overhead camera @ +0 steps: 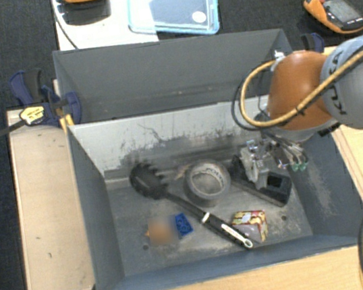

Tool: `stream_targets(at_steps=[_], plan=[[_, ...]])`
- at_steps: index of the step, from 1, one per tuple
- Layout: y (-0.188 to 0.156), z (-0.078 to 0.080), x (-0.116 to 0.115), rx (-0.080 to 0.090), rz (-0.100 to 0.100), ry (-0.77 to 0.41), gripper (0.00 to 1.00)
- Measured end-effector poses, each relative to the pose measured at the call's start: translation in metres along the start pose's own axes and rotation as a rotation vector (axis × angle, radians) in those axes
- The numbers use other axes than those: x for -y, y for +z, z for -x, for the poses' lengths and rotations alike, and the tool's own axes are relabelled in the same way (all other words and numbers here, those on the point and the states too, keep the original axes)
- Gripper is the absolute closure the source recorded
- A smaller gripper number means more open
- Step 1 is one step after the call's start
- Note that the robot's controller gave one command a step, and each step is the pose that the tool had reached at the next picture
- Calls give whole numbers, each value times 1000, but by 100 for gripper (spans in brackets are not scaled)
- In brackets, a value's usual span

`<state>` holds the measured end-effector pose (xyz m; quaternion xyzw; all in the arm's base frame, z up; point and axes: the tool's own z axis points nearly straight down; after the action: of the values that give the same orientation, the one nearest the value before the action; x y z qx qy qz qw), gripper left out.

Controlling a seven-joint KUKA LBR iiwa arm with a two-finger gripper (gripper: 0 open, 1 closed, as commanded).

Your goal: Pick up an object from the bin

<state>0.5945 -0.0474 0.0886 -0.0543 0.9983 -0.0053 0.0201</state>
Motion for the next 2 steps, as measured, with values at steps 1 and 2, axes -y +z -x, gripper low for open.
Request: stream_targets(at_steps=[1,2], plan=[[12,-4,-6,0,8,-4,0],[18,-12,-7,-26,11,-6,100]])
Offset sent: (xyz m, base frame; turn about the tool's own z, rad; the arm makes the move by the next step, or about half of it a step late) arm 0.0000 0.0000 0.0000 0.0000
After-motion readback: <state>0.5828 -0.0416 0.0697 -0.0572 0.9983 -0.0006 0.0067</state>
